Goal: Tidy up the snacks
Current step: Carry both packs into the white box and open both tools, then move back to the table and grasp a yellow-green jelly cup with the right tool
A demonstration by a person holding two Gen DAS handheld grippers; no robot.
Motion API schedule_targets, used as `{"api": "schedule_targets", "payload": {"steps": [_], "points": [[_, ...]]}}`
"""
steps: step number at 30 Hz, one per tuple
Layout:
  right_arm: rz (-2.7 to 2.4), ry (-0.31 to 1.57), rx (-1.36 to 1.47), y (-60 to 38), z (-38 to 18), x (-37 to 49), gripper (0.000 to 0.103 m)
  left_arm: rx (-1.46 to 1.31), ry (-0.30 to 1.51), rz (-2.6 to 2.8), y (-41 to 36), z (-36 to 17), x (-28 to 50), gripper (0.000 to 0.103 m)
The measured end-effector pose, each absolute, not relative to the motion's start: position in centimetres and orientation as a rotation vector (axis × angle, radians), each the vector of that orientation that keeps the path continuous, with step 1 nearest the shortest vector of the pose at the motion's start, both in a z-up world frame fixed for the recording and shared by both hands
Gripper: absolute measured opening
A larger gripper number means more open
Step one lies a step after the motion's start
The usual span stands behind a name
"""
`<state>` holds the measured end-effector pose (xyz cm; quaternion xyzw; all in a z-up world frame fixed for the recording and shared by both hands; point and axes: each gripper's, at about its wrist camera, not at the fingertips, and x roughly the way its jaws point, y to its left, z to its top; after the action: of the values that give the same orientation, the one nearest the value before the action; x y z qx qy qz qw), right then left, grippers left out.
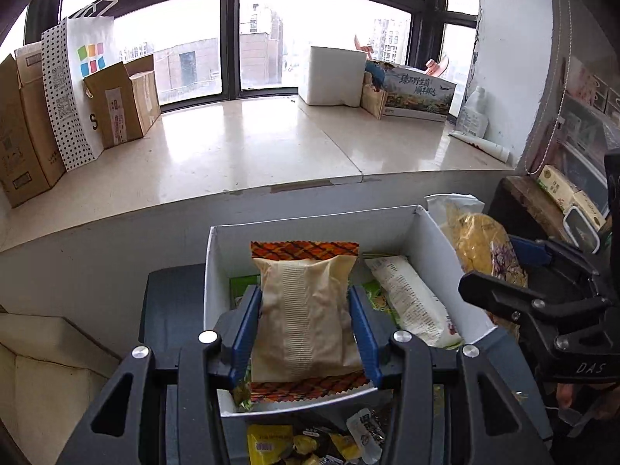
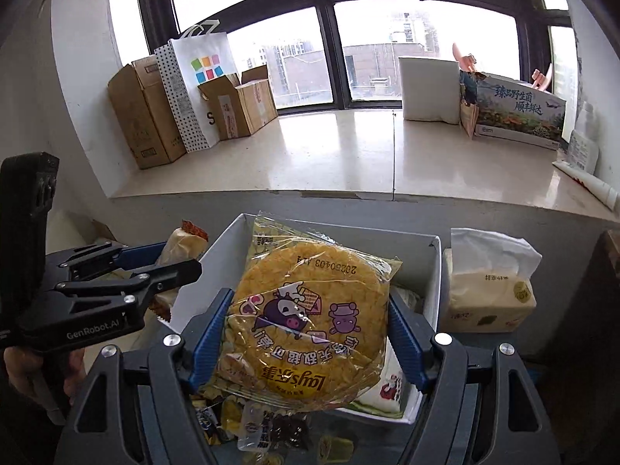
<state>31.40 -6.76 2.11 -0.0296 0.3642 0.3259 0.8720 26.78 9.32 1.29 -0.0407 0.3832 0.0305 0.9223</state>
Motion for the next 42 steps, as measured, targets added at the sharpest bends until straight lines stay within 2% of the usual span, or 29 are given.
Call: {"api": "schedule_targets", "payload": {"steps": [5,6,8,9,10,11,16,23,29,33,37,42], "points": [[0.664,0.782,-0.05,-6.0,1.8,33.8,0.079,-0.087,0.82,0.061,10.3,-0.8,28.3,0.052],[0.66,0.793,-0.048,-5.8,1.5,34.2,0.079,-0.093,0.834,0.041,10.4,-1.2,28.4,0.057],[0.673,0.84,-0.03,-5.7,0.9,34.9,0.083,-0.1,0.858,0.006,10.4,-2.0,28.4,0.079],[0.679,0.85,-0.007,-5.9,0.7,35.2,0.086,-0.091,0.862,0.025,10.4,-2.3,28.3,0.1],[0.679,0.861,0.006,-6.0,0.4,35.4,0.097,-0.086,0.856,0.023,10.3,-2.5,28.2,0.103],[0.668,0.869,0.007,-6.0,0.0,35.5,0.103,-0.08,0.855,0.017,10.2,-2.6,28.0,0.103],[0.626,0.871,-0.015,-6.4,-0.9,35.4,0.103,-0.061,0.861,0.031,9.6,-2.3,27.7,0.103],[0.629,0.802,0.051,-8.9,0.7,33.9,0.103,-0.047,0.835,0.027,9.1,-0.9,25.6,0.103],[0.671,0.715,-0.043,-11.4,1.8,28.4,0.103,-0.005,0.726,-0.019,5.9,2.0,18.5,0.103],[0.677,0.714,-0.039,-13.7,0.4,24.7,0.103,-0.005,0.673,-0.068,3.3,2.5,13.2,0.103],[0.704,0.721,-0.003,-15.8,-1.6,20.7,0.103,-0.028,0.634,-0.049,2.0,1.4,8.5,0.103],[0.702,0.771,0.078,-17.5,-5.4,17.9,0.103,-0.1,0.668,-0.015,1.8,-1.5,4.8,0.103]]}}
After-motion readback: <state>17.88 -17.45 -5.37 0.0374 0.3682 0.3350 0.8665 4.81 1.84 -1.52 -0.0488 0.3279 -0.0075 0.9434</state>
